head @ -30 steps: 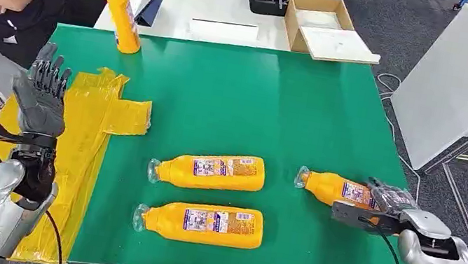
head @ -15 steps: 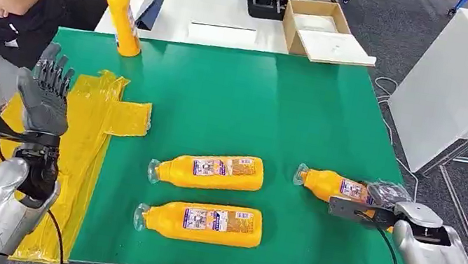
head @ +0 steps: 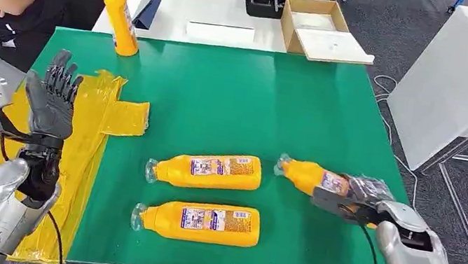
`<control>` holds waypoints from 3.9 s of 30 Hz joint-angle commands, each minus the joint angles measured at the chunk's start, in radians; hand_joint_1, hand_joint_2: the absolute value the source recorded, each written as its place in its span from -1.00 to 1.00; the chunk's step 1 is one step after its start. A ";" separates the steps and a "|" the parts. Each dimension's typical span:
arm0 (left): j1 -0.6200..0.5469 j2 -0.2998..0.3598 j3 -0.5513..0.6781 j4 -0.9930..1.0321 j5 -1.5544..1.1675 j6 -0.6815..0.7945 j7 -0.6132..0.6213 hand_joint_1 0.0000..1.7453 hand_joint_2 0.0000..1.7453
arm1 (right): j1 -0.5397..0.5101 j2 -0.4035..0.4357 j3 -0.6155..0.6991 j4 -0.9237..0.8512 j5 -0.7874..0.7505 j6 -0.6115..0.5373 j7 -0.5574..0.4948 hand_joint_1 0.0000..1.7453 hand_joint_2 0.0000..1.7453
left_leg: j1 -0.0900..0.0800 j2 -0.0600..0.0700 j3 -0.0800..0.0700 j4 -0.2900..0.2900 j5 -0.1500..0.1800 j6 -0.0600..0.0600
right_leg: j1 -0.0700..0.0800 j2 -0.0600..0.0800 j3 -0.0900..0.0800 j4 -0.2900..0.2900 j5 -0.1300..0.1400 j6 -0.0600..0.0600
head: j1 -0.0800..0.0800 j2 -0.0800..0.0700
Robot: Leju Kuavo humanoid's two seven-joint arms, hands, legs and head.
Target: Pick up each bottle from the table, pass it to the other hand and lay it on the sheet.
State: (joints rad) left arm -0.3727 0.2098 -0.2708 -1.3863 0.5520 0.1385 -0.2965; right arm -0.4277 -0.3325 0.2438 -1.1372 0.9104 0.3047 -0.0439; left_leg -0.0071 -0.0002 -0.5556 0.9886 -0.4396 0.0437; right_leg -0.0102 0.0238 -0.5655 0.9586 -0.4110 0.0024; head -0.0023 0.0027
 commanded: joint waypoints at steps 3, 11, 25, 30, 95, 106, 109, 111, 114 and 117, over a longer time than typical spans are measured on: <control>-0.068 -0.037 -0.095 0.132 -0.016 -0.004 0.007 -1.00 -1.00 | -0.070 0.119 -0.033 -0.344 -0.231 0.014 0.012 1.00 1.00 | 0.000 -0.004 -0.004 0.000 0.002 -0.003 | 0.000 -0.005 -0.006 0.001 -0.001 -0.001 | 0.000 0.000; -0.007 -0.113 -0.083 0.035 -0.107 0.022 0.027 -1.00 1.00 | -0.102 0.113 0.074 -0.362 -0.456 -0.099 0.003 1.00 1.00 | -0.001 -0.002 -0.008 0.000 0.001 -0.003 | 0.000 -0.003 -0.008 0.001 -0.001 0.000 | 0.000 0.000; 0.090 -0.219 -0.157 -0.103 -0.231 0.043 0.069 -1.00 1.00 | 0.118 0.303 0.055 -0.573 -0.709 -0.237 0.000 1.00 1.00 | -0.001 -0.006 -0.011 -0.001 0.002 -0.003 | 0.000 -0.007 -0.010 0.000 -0.001 -0.001 | 0.000 0.000; 0.063 -0.236 -0.187 -0.076 -0.274 0.121 0.023 -1.00 1.00 | 0.025 0.370 0.082 -0.408 -0.867 -0.208 -0.017 1.00 1.00 | 0.000 -0.003 -0.008 0.000 0.000 -0.006 | 0.000 -0.005 -0.008 0.000 -0.002 -0.001 | 0.001 0.000; -0.065 -0.323 -0.310 -0.147 -0.246 0.158 0.176 -1.00 1.00 | -0.306 0.537 0.431 0.094 -0.723 -0.291 0.067 1.00 1.00 | 0.001 -0.005 -0.012 0.001 0.002 -0.005 | 0.000 -0.008 -0.011 0.002 -0.002 -0.001 | 0.001 0.000; -0.138 -0.335 -0.327 -0.059 -0.164 0.169 0.234 -1.00 1.00 | -0.333 0.563 0.502 0.064 -0.636 -0.290 0.118 1.00 1.00 | 0.001 -0.005 -0.012 0.000 0.003 -0.005 | 0.001 -0.007 -0.011 0.001 -0.001 -0.001 | 0.001 0.000; -0.138 -0.329 -0.319 -0.067 -0.157 0.167 0.233 -1.00 1.00 | -0.327 0.564 0.509 0.056 -0.622 -0.291 0.122 1.00 1.00 | 0.001 -0.004 -0.011 0.000 0.002 -0.006 | 0.001 -0.007 -0.010 0.001 -0.002 -0.001 | 0.001 0.000; -0.139 -0.330 -0.311 -0.067 -0.151 0.170 0.237 -1.00 1.00 | -0.326 0.565 0.510 0.056 -0.618 -0.292 0.121 1.00 1.00 | 0.001 -0.005 -0.013 0.000 0.003 -0.004 | 0.001 -0.006 -0.012 0.001 -0.001 -0.001 | 0.000 0.000; -0.146 -0.327 -0.305 -0.068 -0.150 0.168 0.238 -1.00 1.00 | -0.324 0.568 0.513 0.053 -0.613 -0.292 0.119 1.00 1.00 | 0.001 -0.005 -0.012 0.000 0.002 -0.005 | 0.001 -0.007 -0.011 0.001 -0.002 -0.001 | 0.001 0.000; -0.161 -0.320 -0.300 -0.066 -0.167 0.175 0.249 -1.00 1.00 | -0.309 0.573 0.522 0.042 -0.599 -0.291 0.119 1.00 1.00 | 0.001 -0.005 -0.012 0.000 0.003 -0.004 | 0.001 -0.006 -0.011 0.001 -0.001 -0.001 | 0.000 0.000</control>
State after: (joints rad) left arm -0.4225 -0.0999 -0.5367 -1.5507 0.3990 0.3075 -0.0828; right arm -0.7302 0.1946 0.6134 -1.1257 0.2754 0.0019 0.0839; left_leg -0.0066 -0.0051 -0.5695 0.9884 -0.4361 0.0419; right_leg -0.0097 0.0185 -0.5782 0.9591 -0.4114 0.0025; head -0.0019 0.0027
